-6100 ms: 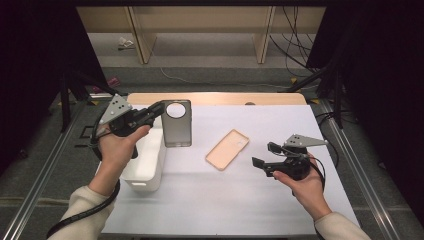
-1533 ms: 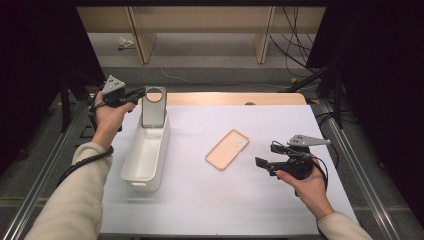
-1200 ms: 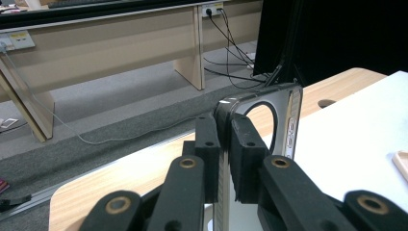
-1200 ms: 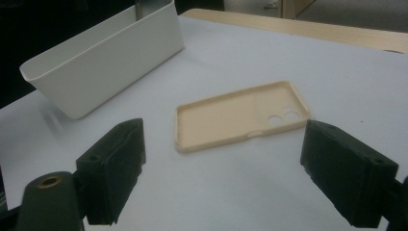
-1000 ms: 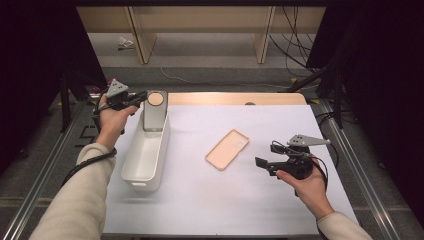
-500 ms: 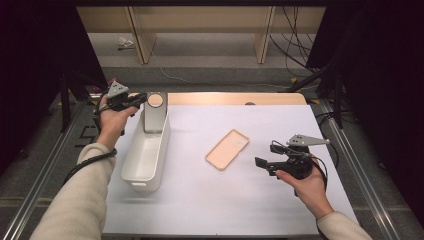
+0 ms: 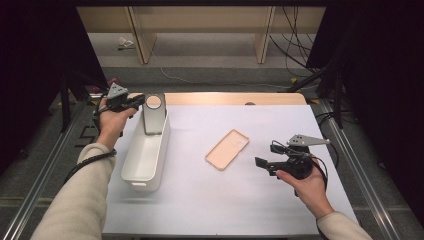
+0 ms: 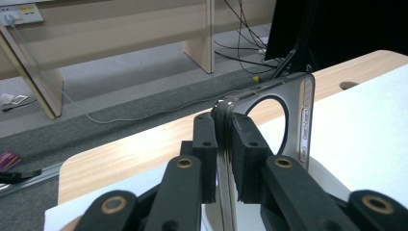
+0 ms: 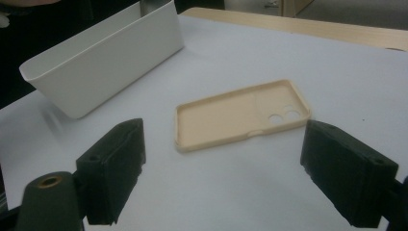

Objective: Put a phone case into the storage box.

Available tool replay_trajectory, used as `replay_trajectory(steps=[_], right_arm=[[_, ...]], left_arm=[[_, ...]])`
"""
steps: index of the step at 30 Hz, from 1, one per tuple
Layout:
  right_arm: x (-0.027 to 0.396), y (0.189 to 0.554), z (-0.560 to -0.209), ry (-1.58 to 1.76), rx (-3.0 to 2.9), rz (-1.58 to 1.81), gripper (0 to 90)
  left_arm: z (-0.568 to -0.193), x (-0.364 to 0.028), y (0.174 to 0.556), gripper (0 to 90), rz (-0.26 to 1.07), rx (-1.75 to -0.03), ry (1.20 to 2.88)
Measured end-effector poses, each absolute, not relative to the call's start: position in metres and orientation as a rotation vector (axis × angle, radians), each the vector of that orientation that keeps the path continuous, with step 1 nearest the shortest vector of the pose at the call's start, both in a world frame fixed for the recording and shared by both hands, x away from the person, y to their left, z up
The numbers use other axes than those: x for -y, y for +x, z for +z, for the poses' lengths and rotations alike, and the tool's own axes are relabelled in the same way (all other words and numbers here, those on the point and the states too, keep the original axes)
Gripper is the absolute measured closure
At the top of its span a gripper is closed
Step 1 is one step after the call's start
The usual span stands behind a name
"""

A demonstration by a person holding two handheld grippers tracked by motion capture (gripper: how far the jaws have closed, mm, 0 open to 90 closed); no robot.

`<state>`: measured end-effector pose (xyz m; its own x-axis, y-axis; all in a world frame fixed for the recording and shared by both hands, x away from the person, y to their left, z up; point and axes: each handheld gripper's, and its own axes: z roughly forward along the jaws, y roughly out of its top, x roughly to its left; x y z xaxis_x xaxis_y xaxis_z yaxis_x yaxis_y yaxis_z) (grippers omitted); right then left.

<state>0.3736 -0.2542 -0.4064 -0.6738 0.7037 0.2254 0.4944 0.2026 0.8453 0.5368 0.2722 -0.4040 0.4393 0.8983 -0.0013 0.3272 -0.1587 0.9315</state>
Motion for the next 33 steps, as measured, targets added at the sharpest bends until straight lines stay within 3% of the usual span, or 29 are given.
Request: replay_trajectory(steps=[11, 21, 33], right_arm=[[0.254, 0.374, -0.406, 1.149, -2.262, 1.464, 16.7], [0.254, 0.374, -0.406, 1.152, -2.262, 1.462, 16.7], [0.254, 0.373, -0.406, 1.155, -2.26, 1.459, 16.6]], left_arm=[[-0.407, -0.273, 0.538, 75.5, 0.748, -1.101, 1.71], [-0.405, -0.272, 0.538, 64.0, 0.773, -1.124, 1.736], [-0.393, -0.271, 0.528, 30.1, 0.756, -1.177, 1.765]])
